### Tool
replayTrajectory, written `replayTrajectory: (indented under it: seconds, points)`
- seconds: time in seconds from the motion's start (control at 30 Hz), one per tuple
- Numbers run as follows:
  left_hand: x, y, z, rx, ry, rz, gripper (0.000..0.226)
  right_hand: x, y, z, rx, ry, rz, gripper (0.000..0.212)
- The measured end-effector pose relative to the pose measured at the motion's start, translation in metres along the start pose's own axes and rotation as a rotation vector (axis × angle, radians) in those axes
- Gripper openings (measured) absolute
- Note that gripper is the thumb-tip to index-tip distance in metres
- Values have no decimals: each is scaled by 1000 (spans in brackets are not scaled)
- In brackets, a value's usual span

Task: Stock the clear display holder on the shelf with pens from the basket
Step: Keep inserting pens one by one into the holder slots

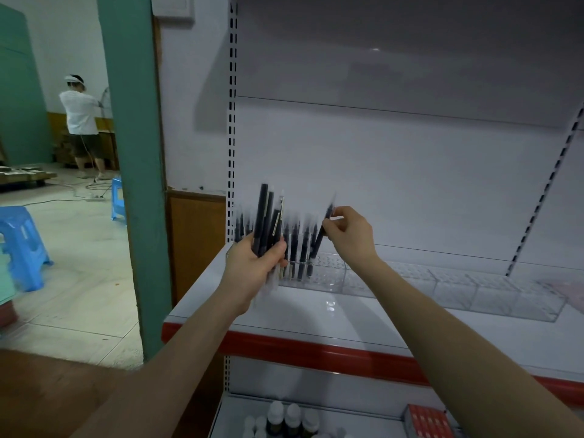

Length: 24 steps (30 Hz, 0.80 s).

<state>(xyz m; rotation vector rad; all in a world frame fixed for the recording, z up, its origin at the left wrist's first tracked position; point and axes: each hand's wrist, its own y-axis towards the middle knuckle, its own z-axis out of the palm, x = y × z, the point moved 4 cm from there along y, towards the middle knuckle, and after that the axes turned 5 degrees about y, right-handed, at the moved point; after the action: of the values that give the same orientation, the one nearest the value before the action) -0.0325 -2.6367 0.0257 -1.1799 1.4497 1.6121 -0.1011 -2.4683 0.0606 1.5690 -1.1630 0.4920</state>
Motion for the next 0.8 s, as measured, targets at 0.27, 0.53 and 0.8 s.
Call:
replayTrajectory:
  seconds: [0.27,0.53,0.8]
  points:
    - [2,-1,1,-11,-2,-13,12,-6,1,8,74,-90,34,22]
    - [1,-2,-2,-28,-10,-8,12,-23,-2,20,137,-171,90,24]
    - [4,-2,2,-6,-48,-29,10,-11,-10,6,17,-97,62,32]
